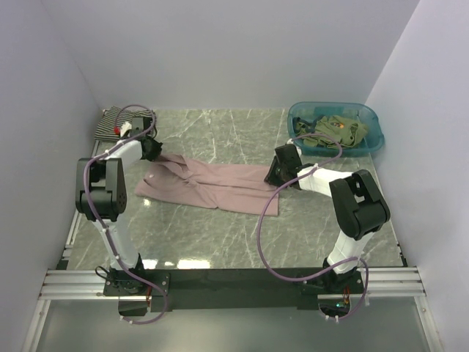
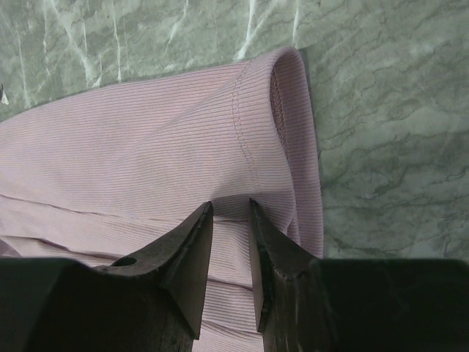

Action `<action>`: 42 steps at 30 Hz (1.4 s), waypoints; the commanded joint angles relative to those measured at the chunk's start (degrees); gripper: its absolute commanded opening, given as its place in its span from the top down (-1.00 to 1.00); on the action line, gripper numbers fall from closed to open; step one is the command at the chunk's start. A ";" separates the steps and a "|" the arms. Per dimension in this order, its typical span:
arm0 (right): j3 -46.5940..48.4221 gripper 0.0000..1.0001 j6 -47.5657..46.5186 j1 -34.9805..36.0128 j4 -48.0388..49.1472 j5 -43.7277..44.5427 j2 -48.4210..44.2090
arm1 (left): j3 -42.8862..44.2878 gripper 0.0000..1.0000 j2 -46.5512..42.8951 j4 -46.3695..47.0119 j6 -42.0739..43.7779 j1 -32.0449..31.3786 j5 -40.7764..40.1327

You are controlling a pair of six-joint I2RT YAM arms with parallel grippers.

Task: Fold and stack the tank tops
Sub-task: Fold the tank top

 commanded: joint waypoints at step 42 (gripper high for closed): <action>0.80 0.19 -3.16 -1.94 -5.43 -3.26 -7.43 | -13.83 -0.08 -20.15 3.83 4.87 -2.63 -0.42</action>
